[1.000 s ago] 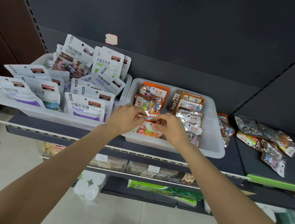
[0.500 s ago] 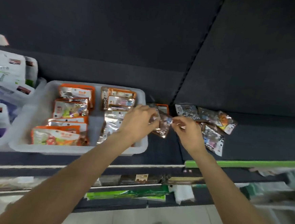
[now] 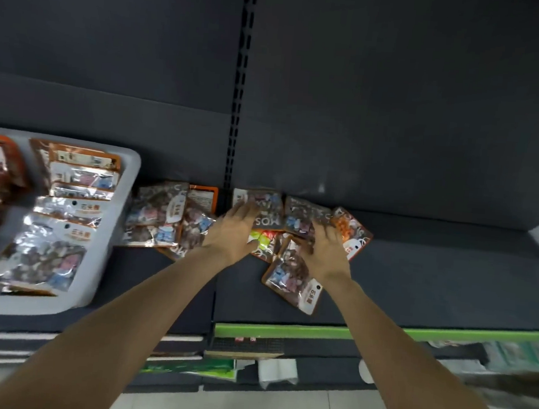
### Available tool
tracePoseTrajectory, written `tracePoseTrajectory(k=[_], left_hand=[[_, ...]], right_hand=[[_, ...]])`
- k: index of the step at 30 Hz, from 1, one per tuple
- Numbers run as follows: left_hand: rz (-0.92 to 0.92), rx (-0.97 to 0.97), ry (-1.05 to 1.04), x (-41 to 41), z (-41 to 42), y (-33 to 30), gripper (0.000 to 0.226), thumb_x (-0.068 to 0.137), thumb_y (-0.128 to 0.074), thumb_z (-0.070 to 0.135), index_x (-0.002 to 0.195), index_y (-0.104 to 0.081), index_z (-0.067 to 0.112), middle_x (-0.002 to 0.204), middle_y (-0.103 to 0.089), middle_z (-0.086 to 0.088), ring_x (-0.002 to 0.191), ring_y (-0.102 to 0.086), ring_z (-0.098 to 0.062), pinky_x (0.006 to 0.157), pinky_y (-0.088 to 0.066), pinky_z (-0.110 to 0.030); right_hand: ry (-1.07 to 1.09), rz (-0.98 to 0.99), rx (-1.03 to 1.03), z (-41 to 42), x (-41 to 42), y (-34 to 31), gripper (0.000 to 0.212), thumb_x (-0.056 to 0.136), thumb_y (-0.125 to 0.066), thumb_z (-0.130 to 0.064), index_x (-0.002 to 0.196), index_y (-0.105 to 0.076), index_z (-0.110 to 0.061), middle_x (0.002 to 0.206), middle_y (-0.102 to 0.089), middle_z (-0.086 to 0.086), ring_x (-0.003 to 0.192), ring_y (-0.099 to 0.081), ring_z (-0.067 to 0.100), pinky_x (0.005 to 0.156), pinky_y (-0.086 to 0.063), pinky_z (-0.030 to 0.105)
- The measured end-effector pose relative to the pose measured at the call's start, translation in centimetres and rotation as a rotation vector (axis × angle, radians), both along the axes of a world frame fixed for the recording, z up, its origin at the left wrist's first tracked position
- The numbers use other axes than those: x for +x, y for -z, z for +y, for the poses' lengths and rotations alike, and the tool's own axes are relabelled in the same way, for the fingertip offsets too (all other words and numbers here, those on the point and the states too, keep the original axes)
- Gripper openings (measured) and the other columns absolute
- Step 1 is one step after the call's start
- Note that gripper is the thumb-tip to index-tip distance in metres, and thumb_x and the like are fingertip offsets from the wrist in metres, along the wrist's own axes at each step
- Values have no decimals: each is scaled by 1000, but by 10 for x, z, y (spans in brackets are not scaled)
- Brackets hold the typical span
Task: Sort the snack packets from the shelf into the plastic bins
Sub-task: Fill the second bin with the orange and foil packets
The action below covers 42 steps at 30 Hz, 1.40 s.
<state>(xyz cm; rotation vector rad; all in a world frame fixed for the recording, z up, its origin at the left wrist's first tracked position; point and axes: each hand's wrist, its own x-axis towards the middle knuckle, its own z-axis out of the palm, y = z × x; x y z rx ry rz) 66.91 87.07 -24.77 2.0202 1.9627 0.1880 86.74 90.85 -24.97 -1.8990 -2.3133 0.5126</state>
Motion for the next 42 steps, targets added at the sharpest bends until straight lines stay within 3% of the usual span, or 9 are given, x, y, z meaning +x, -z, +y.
tracePoseTrajectory(k=[3, 8, 11, 15, 22, 27, 33, 38, 42], left_hand=[[-11, -33, -60, -3, 15, 6, 70, 94, -55, 21, 151, -14, 19, 157, -16, -2, 144, -18, -22, 113, -30, -37], [-122, 25, -163, -10, 16, 13, 54, 88, -47, -8, 137, -44, 17, 130, -54, -13, 116, -54, -29, 90, -50, -41], [-209, 148, -237, -16, 7, 0, 34, 92, -49, 4, 123, -58, 16, 113, -64, -13, 98, -62, -31, 79, -53, -42], [-270, 433, -343, -20, -11, -39, 17, 94, -55, 19, 107, -63, 13, 91, -68, -12, 84, -63, -31, 67, -51, -40], [-538, 525, -472, -44, -61, -98, 12, 83, -70, 17, 92, -62, 14, 83, -65, 4, 78, -63, -14, 68, -51, -28], [-634, 556, -459, -93, -94, -134, 12, 84, -67, 11, 88, -61, 20, 86, -66, 5, 86, -66, -16, 81, -54, -34], [-517, 561, -433, -175, -147, -151, 12, 91, -59, 9, 101, -64, 13, 95, -66, 2, 91, -63, -14, 84, -51, -29], [-261, 365, -210, -239, -179, -142, 15, 91, -57, 9, 100, -62, 20, 91, -65, 2, 85, -61, -16, 74, -44, -27], [-110, 99, -62, -255, -179, -113, 23, 94, -53, 13, 114, -59, 23, 99, -64, -2, 91, -62, -21, 82, -51, -37]], right_hand=[[-5, -4, -25, 14, -2, 5, 71, 92, -57, -19, 151, -18, -18, 148, -34, 9, 137, -29, 26, 111, -33, 38], [-33, -144, 64, 20, 14, 1, 56, 88, -55, 2, 139, -43, -19, 123, -57, 12, 111, -57, 29, 87, -52, 39], [-9, -125, 184, 20, 23, -7, 33, 92, -51, -4, 119, -63, -18, 107, -67, 11, 97, -63, 29, 75, -51, 35], [-82, 60, 371, 22, 18, -28, 15, 90, -60, -13, 100, -71, -13, 92, -67, 10, 83, -65, 30, 66, -52, 36], [-156, 432, 576, -1, -27, -74, 3, 82, -70, -12, 83, -68, -10, 80, -65, 4, 66, -61, 20, 58, -49, 30], [-268, 547, 434, -28, -79, -100, 6, 85, -67, -16, 88, -70, -11, 85, -68, 1, 76, -63, 17, 69, -52, 34], [-317, 531, 367, -68, -150, -118, 7, 88, -62, -21, 89, -69, -20, 90, -69, -3, 81, -64, 15, 72, -52, 38], [-277, 521, 404, -106, -198, -130, 9, 89, -62, -20, 90, -70, -20, 90, -68, -2, 81, -63, 15, 72, -52, 39], [-261, 489, 425, -131, -226, -136, 10, 89, -61, -19, 89, -71, -22, 90, -68, -3, 83, -62, 15, 74, -51, 41]])
